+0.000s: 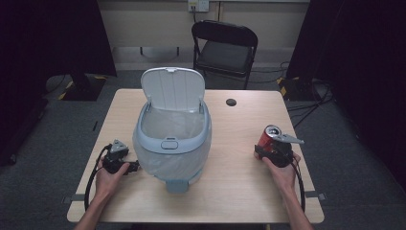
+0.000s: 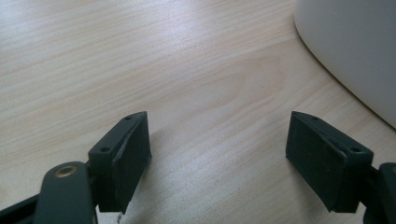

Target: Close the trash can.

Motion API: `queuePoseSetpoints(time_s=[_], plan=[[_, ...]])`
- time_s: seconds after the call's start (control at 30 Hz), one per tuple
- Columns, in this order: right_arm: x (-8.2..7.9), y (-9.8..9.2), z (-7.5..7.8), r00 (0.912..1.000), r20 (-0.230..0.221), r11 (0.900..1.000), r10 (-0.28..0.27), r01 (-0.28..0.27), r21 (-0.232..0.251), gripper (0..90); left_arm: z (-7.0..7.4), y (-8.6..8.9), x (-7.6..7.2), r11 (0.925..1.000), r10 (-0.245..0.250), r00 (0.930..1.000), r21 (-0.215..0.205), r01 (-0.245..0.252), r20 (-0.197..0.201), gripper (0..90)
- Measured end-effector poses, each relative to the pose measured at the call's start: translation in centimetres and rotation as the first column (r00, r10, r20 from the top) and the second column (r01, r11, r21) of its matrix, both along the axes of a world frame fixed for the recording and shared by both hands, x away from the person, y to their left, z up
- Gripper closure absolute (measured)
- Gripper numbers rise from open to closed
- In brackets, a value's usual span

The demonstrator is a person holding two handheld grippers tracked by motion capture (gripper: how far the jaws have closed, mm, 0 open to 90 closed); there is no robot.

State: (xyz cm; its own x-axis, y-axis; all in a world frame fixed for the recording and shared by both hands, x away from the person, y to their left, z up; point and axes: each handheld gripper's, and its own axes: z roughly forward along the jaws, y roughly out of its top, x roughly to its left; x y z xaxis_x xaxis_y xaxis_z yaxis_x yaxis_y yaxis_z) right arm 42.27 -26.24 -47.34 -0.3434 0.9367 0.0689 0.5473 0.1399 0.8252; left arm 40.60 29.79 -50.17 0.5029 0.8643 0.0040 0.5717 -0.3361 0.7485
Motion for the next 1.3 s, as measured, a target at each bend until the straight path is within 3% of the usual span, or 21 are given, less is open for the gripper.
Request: queuePoseSetpoints(time_s=[0.23, 0.57, 0.7, 0.87, 1.0, 1.07, 1.3], plan=[[-1.0, 0.7, 1.7, 0.9990, 0.017, 0.996, 0.041, -0.043, 0.075, 33.5, 0.0, 0.1, 0.1, 1.0000, -0.006, 1.0000, 0.003, 0.006, 0.000, 20.9], [-2.6, 2.8, 3.8, 0.9896, 0.030, 0.984, 0.141, -0.143, 0.108, 33.8, 0.0, 0.2, 0.3, 0.9999, -0.010, 0.9999, 0.005, 0.010, -0.003, 18.8], [-3.4, 3.4, 5.1, 0.9836, 0.062, 0.976, 0.169, -0.176, 0.128, 33.8, -0.1, 0.2, 0.4, 1.0000, -0.007, 0.9999, 0.004, 0.007, -0.010, 16.7], [-4.3, 4.3, 6.7, 0.9686, 0.093, 0.959, 0.230, -0.242, 0.146, 33.7, -0.1, 0.2, 0.6, 1.0000, -0.002, 0.9999, 0.006, 0.003, -0.015, 13.0], [-4.7, 4.9, 8.1, 0.9607, 0.117, 0.953, 0.252, -0.267, 0.142, 33.7, -0.1, 0.2, 0.6, 0.9999, 0.001, 0.9998, 0.013, -0.001, -0.018, 11.0], [-4.8, 5.1, 9.0, 0.9507, 0.157, 0.950, 0.267, -0.288, 0.124, 33.6, -0.1, 0.2, 0.6, 0.9999, 0.001, 0.9998, 0.011, -0.001, -0.019, 11.0], [-5.1, 5.2, 11.8, 0.9359, 0.198, 0.935, 0.291, -0.322, 0.147, 33.6, -0.1, 0.2, 0.6, 0.9999, 0.001, 0.9999, 0.013, -0.001, -0.017, 11.0]])
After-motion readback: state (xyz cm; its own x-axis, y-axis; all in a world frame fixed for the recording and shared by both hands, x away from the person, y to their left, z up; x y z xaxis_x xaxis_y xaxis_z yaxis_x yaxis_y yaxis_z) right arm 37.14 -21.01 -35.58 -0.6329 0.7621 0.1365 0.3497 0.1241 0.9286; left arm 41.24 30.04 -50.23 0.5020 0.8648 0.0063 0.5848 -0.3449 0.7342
